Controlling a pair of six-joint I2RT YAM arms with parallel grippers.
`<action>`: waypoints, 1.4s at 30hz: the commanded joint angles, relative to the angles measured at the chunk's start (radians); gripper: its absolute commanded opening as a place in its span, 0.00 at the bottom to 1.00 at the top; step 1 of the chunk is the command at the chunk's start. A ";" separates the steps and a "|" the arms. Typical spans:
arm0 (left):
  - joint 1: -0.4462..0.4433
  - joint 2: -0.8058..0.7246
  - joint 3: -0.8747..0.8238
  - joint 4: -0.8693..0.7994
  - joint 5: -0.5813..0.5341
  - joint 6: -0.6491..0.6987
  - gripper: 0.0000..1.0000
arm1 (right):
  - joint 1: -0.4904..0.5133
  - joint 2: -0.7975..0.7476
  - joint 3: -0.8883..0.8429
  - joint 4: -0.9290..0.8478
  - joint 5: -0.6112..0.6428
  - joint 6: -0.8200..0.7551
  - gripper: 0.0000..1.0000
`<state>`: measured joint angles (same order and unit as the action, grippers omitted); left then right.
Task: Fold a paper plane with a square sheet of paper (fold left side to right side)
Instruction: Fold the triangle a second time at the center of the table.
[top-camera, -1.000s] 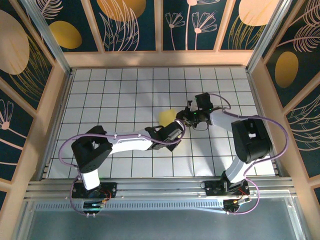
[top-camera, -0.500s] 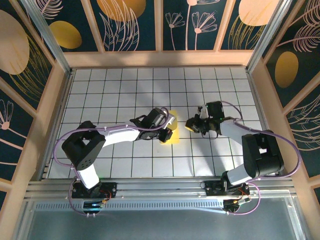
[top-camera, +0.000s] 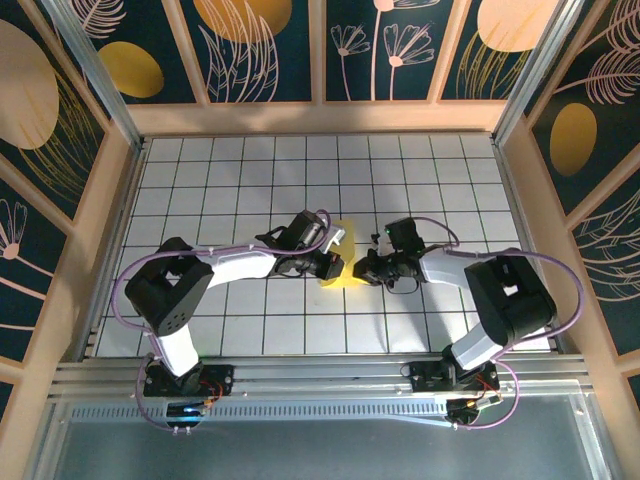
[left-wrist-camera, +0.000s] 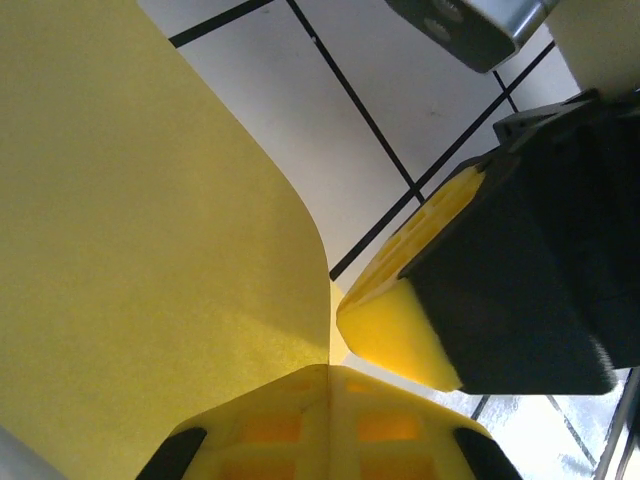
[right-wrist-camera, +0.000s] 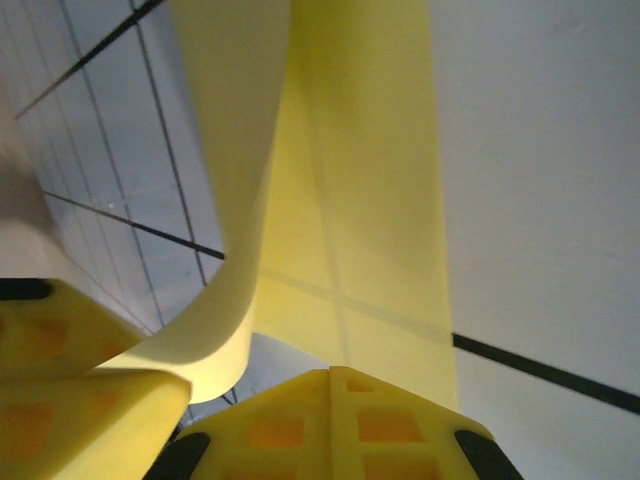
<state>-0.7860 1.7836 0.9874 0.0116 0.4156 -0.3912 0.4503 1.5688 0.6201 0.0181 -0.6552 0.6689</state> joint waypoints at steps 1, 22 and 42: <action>0.011 0.027 0.021 -0.007 0.023 -0.018 0.00 | 0.011 0.033 0.042 -0.036 0.044 0.000 0.00; 0.045 0.046 0.028 -0.064 -0.018 -0.011 0.00 | 0.027 0.109 0.075 -0.211 0.170 -0.084 0.00; 0.079 0.078 0.078 -0.153 -0.124 0.042 0.00 | 0.032 0.115 0.089 -0.237 0.186 -0.095 0.00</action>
<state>-0.7177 1.8469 1.0386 -0.1135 0.3122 -0.3679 0.4728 1.6466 0.7136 -0.1410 -0.5564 0.5995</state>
